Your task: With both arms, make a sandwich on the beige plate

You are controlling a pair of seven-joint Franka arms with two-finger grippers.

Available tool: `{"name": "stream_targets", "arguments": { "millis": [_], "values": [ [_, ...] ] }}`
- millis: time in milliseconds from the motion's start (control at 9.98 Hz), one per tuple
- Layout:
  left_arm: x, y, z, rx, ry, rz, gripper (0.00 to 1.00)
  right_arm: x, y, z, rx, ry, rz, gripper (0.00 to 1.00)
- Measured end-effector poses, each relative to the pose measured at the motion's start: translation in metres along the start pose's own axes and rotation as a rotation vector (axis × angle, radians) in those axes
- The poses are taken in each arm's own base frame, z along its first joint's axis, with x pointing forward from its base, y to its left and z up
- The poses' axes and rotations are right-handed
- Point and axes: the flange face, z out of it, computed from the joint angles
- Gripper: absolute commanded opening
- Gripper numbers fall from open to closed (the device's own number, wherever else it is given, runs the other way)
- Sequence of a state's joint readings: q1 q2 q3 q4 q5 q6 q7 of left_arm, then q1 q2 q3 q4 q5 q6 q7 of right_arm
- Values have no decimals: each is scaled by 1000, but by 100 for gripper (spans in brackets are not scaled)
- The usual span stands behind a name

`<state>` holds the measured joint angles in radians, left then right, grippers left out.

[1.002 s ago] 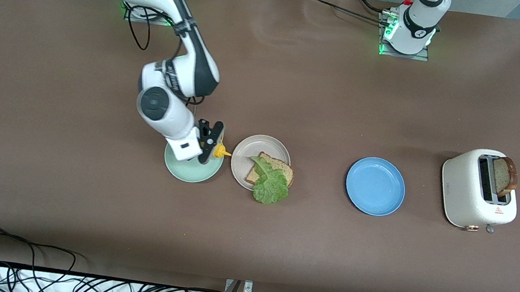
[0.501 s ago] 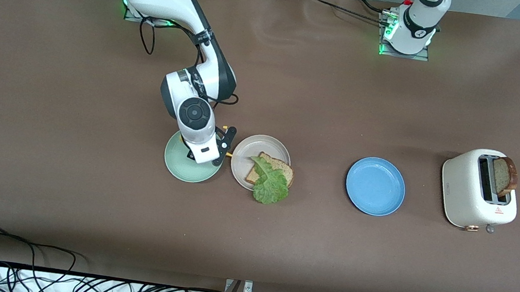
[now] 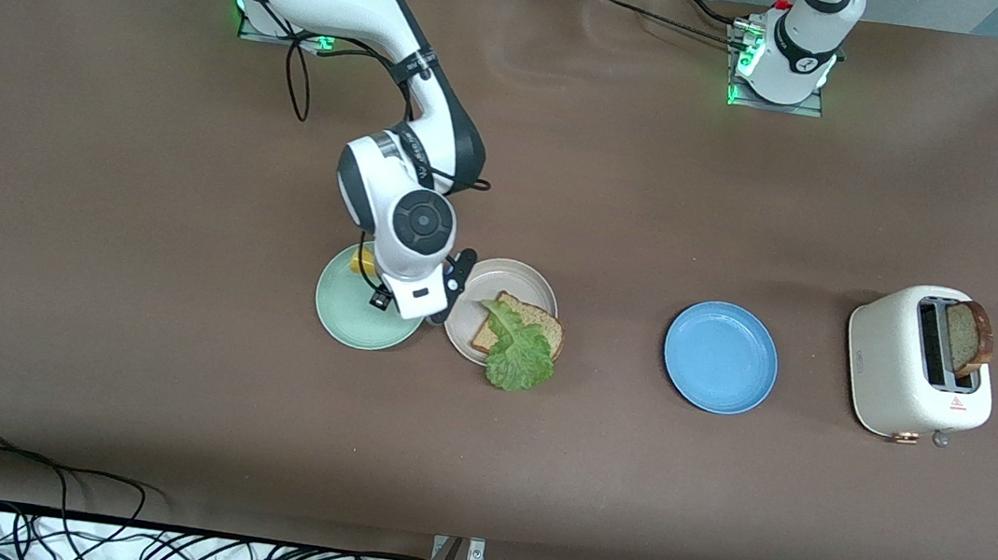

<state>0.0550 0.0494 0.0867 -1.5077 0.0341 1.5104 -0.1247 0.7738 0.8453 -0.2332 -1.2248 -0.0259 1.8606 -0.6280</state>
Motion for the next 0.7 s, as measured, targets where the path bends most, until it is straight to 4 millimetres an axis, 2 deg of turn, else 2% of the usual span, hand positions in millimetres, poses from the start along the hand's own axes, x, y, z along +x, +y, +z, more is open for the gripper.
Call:
{"name": "stream_targets", "arguments": {
  "millis": [401, 701],
  "values": [
    [0, 0, 0, 0, 0, 0, 100, 34, -1, 19, -65, -20, 56, 0],
    [0, -1, 0, 0, 0, -1, 100, 41, -3, 16, -85, -17, 51, 0]
  ]
}}
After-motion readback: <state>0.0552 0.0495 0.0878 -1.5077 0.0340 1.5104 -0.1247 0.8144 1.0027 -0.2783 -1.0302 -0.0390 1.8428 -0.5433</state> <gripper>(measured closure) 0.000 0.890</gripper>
